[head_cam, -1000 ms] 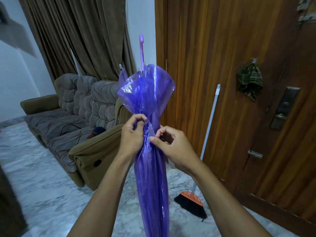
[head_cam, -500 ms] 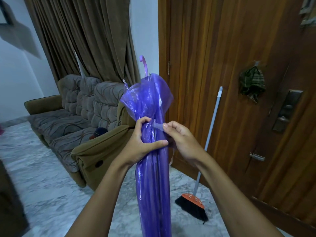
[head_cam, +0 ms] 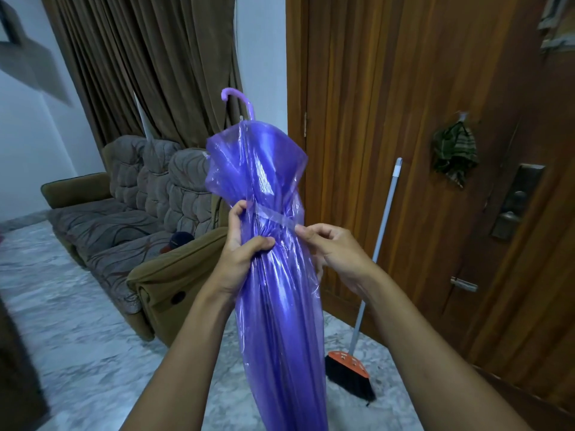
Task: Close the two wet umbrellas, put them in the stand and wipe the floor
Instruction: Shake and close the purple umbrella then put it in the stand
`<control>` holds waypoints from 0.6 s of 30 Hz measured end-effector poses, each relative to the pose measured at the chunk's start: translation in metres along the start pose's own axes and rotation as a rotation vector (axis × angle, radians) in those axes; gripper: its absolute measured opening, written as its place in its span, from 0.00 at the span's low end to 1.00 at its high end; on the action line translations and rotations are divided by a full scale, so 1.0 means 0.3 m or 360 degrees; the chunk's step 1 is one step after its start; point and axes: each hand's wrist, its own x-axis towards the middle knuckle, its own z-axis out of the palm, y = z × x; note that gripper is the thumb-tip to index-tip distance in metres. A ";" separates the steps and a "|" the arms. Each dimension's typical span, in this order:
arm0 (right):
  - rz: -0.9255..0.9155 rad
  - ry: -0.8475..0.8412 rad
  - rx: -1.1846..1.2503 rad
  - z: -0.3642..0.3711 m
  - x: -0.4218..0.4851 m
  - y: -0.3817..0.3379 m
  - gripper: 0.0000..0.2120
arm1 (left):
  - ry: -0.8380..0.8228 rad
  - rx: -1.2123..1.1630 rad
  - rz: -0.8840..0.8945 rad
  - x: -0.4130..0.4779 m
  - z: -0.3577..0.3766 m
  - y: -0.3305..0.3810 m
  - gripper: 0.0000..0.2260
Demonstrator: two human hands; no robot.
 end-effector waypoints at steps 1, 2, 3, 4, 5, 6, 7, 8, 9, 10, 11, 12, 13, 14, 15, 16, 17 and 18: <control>0.0078 -0.0057 0.0105 0.008 0.001 0.003 0.19 | -0.0033 -0.0035 -0.0014 0.000 0.000 -0.003 0.28; 0.0128 -0.0095 0.0205 0.018 0.002 0.003 0.18 | -0.0052 -0.0062 -0.0026 0.001 -0.001 -0.007 0.29; 0.0145 -0.0116 0.0288 0.026 0.001 0.000 0.15 | -0.0059 -0.0088 -0.0044 -0.001 -0.001 -0.008 0.28; 0.0138 -0.0125 0.0371 0.034 0.001 -0.006 0.11 | -0.0061 -0.0106 -0.0066 -0.002 0.001 -0.007 0.27; 0.0116 -0.0124 0.0438 0.042 0.000 -0.012 0.09 | -0.0073 -0.0110 -0.0082 -0.003 0.003 -0.006 0.26; 0.0085 -0.0112 0.0486 0.049 0.002 -0.017 0.07 | -0.0085 -0.0099 -0.0089 -0.003 0.006 -0.006 0.26; 0.0047 -0.0089 0.0512 0.053 0.005 -0.019 0.07 | -0.0091 -0.0068 -0.0093 -0.002 0.010 -0.002 0.26; 0.0007 -0.0061 0.0533 0.056 0.006 -0.022 0.07 | -0.0084 -0.0008 -0.0088 -0.001 0.010 0.003 0.27; -0.0030 -0.0030 0.0544 0.058 0.004 -0.028 0.07 | -0.0056 0.0066 -0.0070 0.002 0.007 0.007 0.27; -0.0068 0.0006 0.0546 0.059 0.003 -0.035 0.07 | -0.0023 0.0148 -0.0047 0.003 0.002 0.011 0.27; -0.0106 0.0053 0.0533 0.058 0.002 -0.039 0.07 | 0.0002 0.0257 -0.0038 0.003 -0.001 0.017 0.26; -0.0143 0.0109 0.0513 0.058 0.000 -0.045 0.07 | 0.0026 0.0375 -0.0036 0.004 -0.005 0.022 0.26; -0.0185 0.0169 0.0490 0.057 -0.001 -0.051 0.07 | 0.0061 0.0482 -0.0024 0.005 -0.008 0.025 0.26; -0.0240 0.0224 0.0465 0.058 0.000 -0.054 0.07 | 0.0110 0.0570 0.0018 0.005 -0.010 0.023 0.26; -0.0301 0.0272 0.0417 0.059 0.001 -0.056 0.07 | 0.0171 0.0653 0.0093 0.006 -0.012 0.021 0.26; -0.0345 0.0305 0.0350 0.063 0.000 -0.056 0.08 | 0.0226 0.0735 0.0173 0.009 -0.012 0.016 0.25; -0.0373 0.0328 0.0285 0.067 -0.004 -0.057 0.08 | 0.0257 0.0797 0.0235 0.011 -0.006 0.014 0.23; -0.0396 0.0346 0.0250 0.073 -0.009 -0.058 0.08 | 0.0270 0.0811 0.0263 0.013 0.000 0.007 0.22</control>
